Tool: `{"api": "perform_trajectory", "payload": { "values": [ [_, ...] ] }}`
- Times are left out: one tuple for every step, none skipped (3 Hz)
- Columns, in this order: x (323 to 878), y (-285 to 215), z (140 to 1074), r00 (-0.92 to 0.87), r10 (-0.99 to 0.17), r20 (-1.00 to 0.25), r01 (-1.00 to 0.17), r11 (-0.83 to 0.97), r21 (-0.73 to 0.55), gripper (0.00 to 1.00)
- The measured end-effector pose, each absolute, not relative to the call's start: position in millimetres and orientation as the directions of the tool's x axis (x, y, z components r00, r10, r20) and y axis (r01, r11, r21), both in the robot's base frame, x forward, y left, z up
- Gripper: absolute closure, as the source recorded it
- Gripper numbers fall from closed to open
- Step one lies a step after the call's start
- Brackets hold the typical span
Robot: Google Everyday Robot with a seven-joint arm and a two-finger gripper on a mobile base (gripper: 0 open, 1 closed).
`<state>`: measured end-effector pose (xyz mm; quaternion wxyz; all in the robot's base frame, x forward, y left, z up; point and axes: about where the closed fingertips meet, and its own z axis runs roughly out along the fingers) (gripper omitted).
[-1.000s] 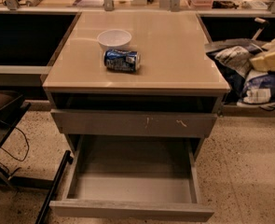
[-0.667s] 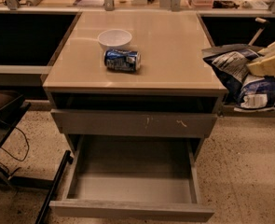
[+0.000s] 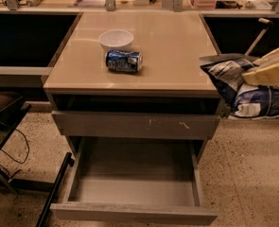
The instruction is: Place blue chip bag into middle drawer
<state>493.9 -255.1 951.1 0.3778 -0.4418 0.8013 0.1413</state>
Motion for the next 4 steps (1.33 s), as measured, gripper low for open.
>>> {"api": "perform_trajectory", "payload": {
  "values": [
    [493.8,-231.5,907.6,-0.306,-0.560,-0.770,-0.820,0.566,-0.086,1.00],
    [512.9,-199.1,837.5,-0.330,-0.500,-0.801,-0.814,0.580,-0.026,1.00],
    [512.8,-198.9,837.4,-0.330,-0.500,-0.801,-0.815,0.579,-0.026,1.00],
    [508.8,-179.4,799.4,-0.337,-0.457,-0.823,-0.816,0.577,0.014,1.00]
  ]
}}
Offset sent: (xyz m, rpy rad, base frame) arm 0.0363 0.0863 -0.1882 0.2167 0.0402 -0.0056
